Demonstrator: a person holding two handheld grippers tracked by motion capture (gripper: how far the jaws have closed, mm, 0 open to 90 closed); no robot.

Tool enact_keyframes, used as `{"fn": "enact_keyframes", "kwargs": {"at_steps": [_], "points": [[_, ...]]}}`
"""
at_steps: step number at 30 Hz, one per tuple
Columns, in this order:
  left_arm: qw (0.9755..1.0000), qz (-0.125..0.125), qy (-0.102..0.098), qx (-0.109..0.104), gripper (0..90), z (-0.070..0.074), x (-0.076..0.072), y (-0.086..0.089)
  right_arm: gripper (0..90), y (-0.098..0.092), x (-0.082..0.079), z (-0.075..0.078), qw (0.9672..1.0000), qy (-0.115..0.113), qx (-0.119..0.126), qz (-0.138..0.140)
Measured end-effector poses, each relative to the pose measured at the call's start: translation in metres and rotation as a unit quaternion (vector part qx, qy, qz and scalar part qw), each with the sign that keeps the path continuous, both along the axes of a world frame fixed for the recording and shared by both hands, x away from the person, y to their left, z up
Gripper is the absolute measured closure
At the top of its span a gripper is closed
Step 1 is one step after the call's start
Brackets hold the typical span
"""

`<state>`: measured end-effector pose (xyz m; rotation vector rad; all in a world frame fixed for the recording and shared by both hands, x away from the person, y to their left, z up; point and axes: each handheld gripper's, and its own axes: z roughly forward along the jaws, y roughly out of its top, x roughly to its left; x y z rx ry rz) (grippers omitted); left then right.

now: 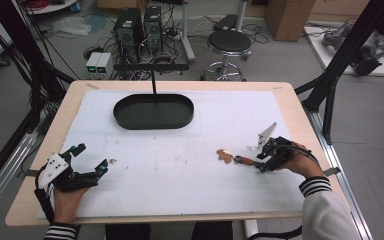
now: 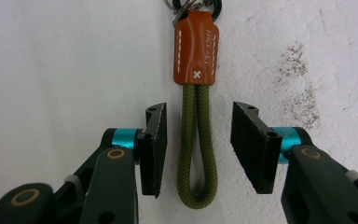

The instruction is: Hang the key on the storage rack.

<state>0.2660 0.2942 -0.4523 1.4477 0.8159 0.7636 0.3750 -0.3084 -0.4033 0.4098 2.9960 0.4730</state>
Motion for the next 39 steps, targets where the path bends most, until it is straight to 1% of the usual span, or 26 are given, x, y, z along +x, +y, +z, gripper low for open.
{"fn": "enact_keyframes", "kwargs": {"at_steps": [8,11,15,18,19,23,28,31,33,34,35,36,37,39], "points": [[1.0000,0.000,0.000,0.000,1.7,0.0000,0.0000,0.0001,60.9,0.0007,0.0002,-0.0016,0.9999,0.004,-0.006,0.009],[1.0000,0.000,0.000,0.000,1.7,0.0000,0.0000,0.0001,63.3,0.0013,0.0002,-0.0017,0.9999,0.006,-0.004,0.011],[1.0000,0.000,-0.001,-0.001,1.7,0.0000,0.0000,0.0002,66.0,0.0016,0.0011,-0.0026,0.9998,0.010,-0.011,0.014],[1.0000,0.000,-0.001,0.000,1.7,0.0000,0.0000,0.0001,69.4,0.0025,0.0012,-0.0044,0.9996,0.014,-0.020,0.015],[1.0000,0.000,-0.001,0.000,1.7,0.0000,0.0000,0.0001,73.2,0.0032,0.0017,-0.0044,0.9995,0.017,-0.019,0.020],[1.0000,0.000,-0.001,0.000,1.7,0.0000,0.0000,0.0001,77.5,0.0046,0.0007,-0.0043,0.9994,0.014,-0.022,0.021],[1.0000,0.000,-0.001,0.000,1.7,-0.0001,0.0000,0.0000,78.5,0.0055,-0.0007,-0.0038,0.9995,0.013,-0.024,0.019],[1.0000,0.000,-0.001,0.000,1.7,-0.0001,-0.0001,-0.0001,78.8,0.0044,-0.0002,-0.0033,0.9997,0.013,-0.018,0.013],[1.0000,0.001,-0.001,0.000,1.7,-0.0001,0.0000,-0.0002,78.9,0.0042,0.0004,-0.0027,0.9998,0.017,-0.007,0.010],[1.0000,0.000,0.000,0.001,1.7,0.0000,0.0001,-0.0001,78.9,0.0043,0.0000,-0.0019,0.9998,0.013,-0.008,0.008],[1.0000,-0.001,0.000,0.001,1.7,0.0001,0.0001,-0.0001,78.8,0.0040,0.0002,-0.0009,0.9999,0.015,0.006,0.001],[1.0000,-0.001,0.000,0.001,1.7,0.0001,0.0003,-0.0002,78.8,0.0040,0.0002,-0.0009,0.9999,0.015,0.006,0.001],[1.0000,-0.003,0.001,0.001,1.7,0.0001,0.0006,-0.0001,78.9,0.0034,0.0000,-0.0002,0.9999,0.008,0.011,-0.002],[1.0000,-0.005,0.003,0.001,1.7,0.0003,0.0010,0.0001,78.9,0.0025,0.0002,0.0010,0.9995,0.011,0.028,-0.010]]}}
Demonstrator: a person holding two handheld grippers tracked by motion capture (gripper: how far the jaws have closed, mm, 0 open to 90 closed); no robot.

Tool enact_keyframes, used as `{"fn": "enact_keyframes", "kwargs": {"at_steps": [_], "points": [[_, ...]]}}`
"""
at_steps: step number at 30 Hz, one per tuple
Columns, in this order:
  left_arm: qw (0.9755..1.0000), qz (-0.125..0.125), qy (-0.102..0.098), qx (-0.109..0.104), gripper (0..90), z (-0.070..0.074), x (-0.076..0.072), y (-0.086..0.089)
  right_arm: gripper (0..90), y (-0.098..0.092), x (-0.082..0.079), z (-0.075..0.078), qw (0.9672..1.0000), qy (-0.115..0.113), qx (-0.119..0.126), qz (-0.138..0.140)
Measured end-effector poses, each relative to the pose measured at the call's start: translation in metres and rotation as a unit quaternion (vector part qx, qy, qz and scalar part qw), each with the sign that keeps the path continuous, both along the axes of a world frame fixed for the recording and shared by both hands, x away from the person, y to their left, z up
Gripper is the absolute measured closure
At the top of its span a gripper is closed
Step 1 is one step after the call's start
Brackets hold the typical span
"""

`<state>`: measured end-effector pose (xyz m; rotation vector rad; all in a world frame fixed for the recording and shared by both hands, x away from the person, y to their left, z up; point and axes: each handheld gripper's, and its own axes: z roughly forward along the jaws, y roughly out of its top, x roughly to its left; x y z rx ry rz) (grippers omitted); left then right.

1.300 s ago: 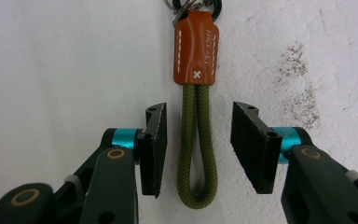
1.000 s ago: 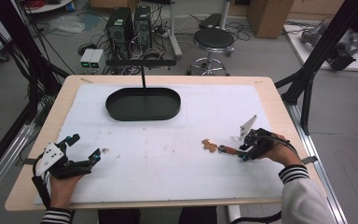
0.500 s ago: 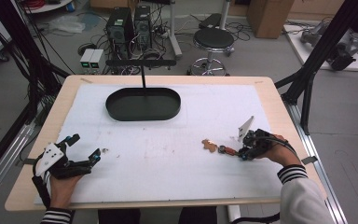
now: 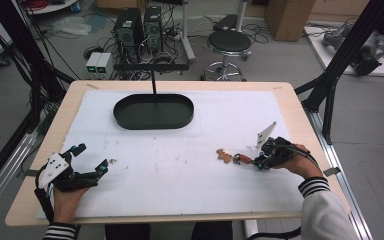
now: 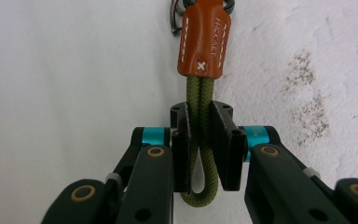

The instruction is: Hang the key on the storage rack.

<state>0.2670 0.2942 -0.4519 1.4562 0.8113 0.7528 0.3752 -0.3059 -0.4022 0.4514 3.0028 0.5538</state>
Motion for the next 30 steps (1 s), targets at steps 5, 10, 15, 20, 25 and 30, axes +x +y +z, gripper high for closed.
{"fn": "enact_keyframes", "kwargs": {"at_steps": [5,10,15,20,25,30], "points": [[0.9999,-0.006,0.002,0.009,1.7,0.001,0.001,-0.002,79.3,0.000,-0.002,0.009,0.9985,-0.014,0.052,-0.005],[0.9995,-0.022,0.021,0.011,1.7,0.004,0.003,-0.004,79.8,0.005,-0.005,0.018,0.9936,-0.028,0.108,-0.014],[0.9979,-0.054,0.023,0.027,1.7,0.019,0.008,-0.011,79.9,0.008,-0.004,0.025,0.9844,-0.030,0.171,-0.026],[0.9906,-0.127,0.033,0.039,1.7,0.037,0.017,-0.022,79.8,0.018,-0.005,0.032,0.9737,-0.030,0.225,-0.019],[0.9811,-0.180,0.044,0.057,1.7,0.055,0.028,-0.036,79.8,0.026,-0.004,0.036,0.9619,-0.028,0.271,-0.021],[0.9747,-0.212,0.042,0.057,1.7,0.072,0.039,-0.044,79.8,0.040,-0.005,0.042,0.9495,-0.041,0.311,-0.002]]}}
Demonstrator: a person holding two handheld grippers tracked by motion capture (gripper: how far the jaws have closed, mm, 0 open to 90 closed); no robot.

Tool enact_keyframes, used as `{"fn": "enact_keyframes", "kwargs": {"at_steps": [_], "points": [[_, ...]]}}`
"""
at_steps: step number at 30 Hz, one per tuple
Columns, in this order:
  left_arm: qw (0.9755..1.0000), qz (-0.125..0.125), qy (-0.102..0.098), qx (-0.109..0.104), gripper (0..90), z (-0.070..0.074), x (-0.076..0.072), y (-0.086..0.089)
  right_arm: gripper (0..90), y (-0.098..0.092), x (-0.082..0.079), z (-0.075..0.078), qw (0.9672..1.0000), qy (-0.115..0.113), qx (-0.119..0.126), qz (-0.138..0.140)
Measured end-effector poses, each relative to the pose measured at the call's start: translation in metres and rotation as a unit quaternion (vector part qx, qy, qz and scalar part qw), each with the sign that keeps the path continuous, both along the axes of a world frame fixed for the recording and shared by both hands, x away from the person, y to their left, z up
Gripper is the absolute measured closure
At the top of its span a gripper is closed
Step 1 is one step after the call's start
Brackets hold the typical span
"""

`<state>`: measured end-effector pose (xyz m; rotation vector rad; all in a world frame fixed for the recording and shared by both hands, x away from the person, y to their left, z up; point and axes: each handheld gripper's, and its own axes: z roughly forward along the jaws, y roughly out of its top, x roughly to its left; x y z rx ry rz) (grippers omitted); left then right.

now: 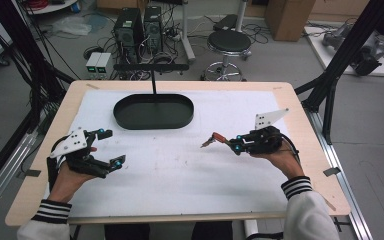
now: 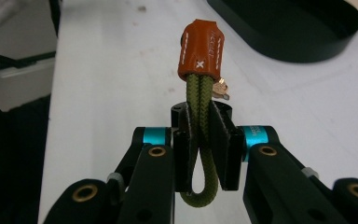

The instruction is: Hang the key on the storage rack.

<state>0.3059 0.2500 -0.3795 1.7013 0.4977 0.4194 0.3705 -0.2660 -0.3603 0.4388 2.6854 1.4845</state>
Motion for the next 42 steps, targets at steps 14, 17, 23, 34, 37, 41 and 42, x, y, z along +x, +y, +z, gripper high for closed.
{"fn": "enact_keyframes", "kwargs": {"at_steps": [14,17,23,34,37,41,42], "points": [[0.9970,-0.071,-0.011,0.028,1.7,0.043,0.024,-0.028,79.7,0.045,0.000,0.015,0.9972,-0.039,0.031,0.056],[0.9958,-0.085,-0.008,0.032,1.7,0.049,0.028,-0.035,79.7,0.051,0.002,0.019,0.9965,-0.042,0.032,0.064],[0.9922,-0.113,0.000,0.051,1.7,0.057,0.037,-0.054,79.7,0.066,0.004,0.028,0.9945,-0.058,0.029,0.082],[0.9829,-0.166,0.007,0.081,1.7,0.060,0.045,-0.094,79.6,0.088,0.002,0.033,0.9916,-0.069,0.015,0.108],[0.9796,-0.176,0.010,0.096,1.7,0.060,0.046,-0.104,79.7,0.092,0.001,0.031,0.9914,-0.066,0.007,0.113],[0.9754,-0.191,0.012,0.109,1.7,0.060,0.047,-0.112,79.6,0.097,0.000,0.029,0.9906,-0.066,0.000,0.120],[0.9741,-0.197,0.017,0.110,1.7,0.060,0.047,-0.115,79.6,0.098,0.000,0.029,0.9905,-0.066,-0.001,0.121]]}}
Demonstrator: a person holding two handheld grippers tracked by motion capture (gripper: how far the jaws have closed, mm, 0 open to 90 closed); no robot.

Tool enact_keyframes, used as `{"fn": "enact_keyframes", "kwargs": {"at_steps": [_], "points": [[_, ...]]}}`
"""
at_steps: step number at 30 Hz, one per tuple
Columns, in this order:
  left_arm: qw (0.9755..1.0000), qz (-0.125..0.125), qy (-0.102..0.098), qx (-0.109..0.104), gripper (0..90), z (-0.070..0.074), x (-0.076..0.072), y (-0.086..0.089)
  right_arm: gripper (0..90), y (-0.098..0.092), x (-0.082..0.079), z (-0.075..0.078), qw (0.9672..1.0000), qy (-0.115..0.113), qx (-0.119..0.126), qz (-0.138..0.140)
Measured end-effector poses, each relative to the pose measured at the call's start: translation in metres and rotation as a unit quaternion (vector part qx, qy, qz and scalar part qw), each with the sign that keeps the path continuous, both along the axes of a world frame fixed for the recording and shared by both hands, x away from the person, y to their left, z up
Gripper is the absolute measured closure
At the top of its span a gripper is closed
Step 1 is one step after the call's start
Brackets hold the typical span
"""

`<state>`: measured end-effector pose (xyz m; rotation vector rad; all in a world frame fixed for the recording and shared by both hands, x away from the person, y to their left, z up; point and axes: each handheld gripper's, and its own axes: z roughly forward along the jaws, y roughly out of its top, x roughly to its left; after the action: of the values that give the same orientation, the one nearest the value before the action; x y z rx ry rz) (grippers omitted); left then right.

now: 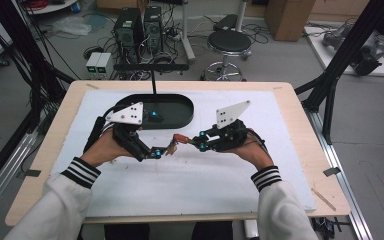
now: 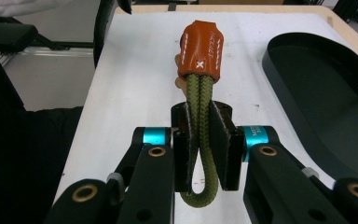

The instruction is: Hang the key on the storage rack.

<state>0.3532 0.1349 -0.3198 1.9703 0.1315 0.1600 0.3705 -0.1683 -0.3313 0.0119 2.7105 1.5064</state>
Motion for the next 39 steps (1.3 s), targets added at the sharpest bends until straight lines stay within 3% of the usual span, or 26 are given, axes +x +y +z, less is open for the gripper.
{"fn": "enact_keyframes", "kwargs": {"at_steps": [9,14,21,39], "points": [[0.9992,-0.010,0.011,0.037,1.9,-0.007,0.001,-0.013,79.6,0.007,-0.002,-0.003,0.9999,0.002,-0.011,0.008],[0.9984,-0.021,0.010,0.051,9.5,-0.009,0.001,-0.016,79.6,0.009,-0.002,-0.004,0.9998,0.001,-0.016,0.013],[0.9955,-0.020,0.034,0.085,14.9,-0.014,0.001,-0.021,79.6,0.016,-0.005,-0.007,0.9995,0.003,-0.025,0.022],[0.9924,-0.042,0.043,0.107,41.5,-0.018,-0.003,-0.026,79.6,0.021,-0.008,-0.011,0.9987,-0.005,-0.040,0.031]]}}
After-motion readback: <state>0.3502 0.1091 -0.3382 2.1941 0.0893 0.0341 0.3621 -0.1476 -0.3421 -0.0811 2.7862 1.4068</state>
